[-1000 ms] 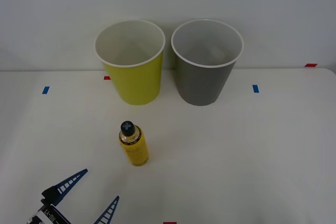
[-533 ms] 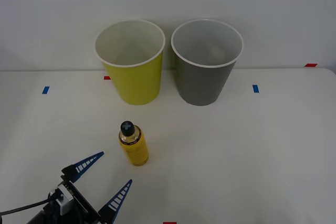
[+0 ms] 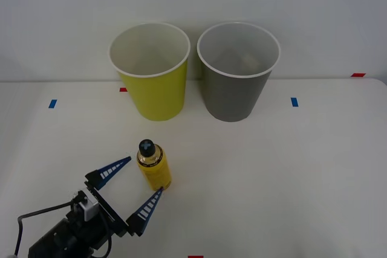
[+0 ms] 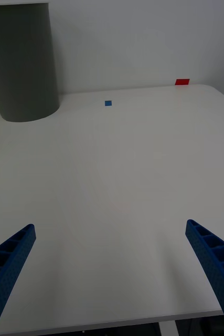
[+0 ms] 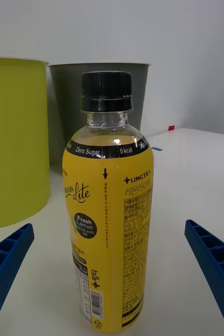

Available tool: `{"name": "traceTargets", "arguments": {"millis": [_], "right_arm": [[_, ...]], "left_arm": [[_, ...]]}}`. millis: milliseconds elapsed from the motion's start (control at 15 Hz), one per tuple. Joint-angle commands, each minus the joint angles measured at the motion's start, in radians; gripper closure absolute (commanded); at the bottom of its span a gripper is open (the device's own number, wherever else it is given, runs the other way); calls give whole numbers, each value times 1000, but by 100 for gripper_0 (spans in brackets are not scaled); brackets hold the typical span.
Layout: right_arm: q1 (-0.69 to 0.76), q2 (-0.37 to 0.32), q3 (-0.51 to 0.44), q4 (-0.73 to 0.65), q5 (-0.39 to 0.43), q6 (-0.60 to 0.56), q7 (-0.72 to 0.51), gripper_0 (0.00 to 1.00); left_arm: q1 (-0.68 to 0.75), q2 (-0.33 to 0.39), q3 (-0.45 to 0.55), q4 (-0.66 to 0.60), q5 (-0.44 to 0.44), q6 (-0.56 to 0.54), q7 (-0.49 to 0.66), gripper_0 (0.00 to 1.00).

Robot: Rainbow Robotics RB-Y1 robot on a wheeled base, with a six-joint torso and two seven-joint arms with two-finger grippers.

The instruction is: Put cans in the gray bin and PET bottles in the light green bin.

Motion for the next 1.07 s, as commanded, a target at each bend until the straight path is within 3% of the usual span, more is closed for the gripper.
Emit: {"name": "traceTargets", "arguments": {"millis": [67, 800, 867, 933, 1000, 1067], "right_arm": [[0, 0, 0, 0, 0, 0, 0, 0], [0, 0, 0, 0, 0, 0, 0, 0], [0, 0, 0, 0, 0, 0, 0, 0], [0, 0, 0, 0, 0, 0, 0, 0], [0, 0, 0, 0, 0, 0, 0, 0], [0, 0, 0, 0, 0, 0, 0, 0]], "left_arm": [[-50, 0, -35, 0, 31, 43, 1, 0], [-165, -15, -108, 0, 106, 124, 7, 2], [-165, -15, -108, 0, 111, 124, 6, 10], [-165, -17, -108, 0, 109, 122, 4, 28], [-165, -14, -110, 0, 108, 122, 2, 55], [-165, -12, -110, 0, 108, 122, 1, 75]]}}
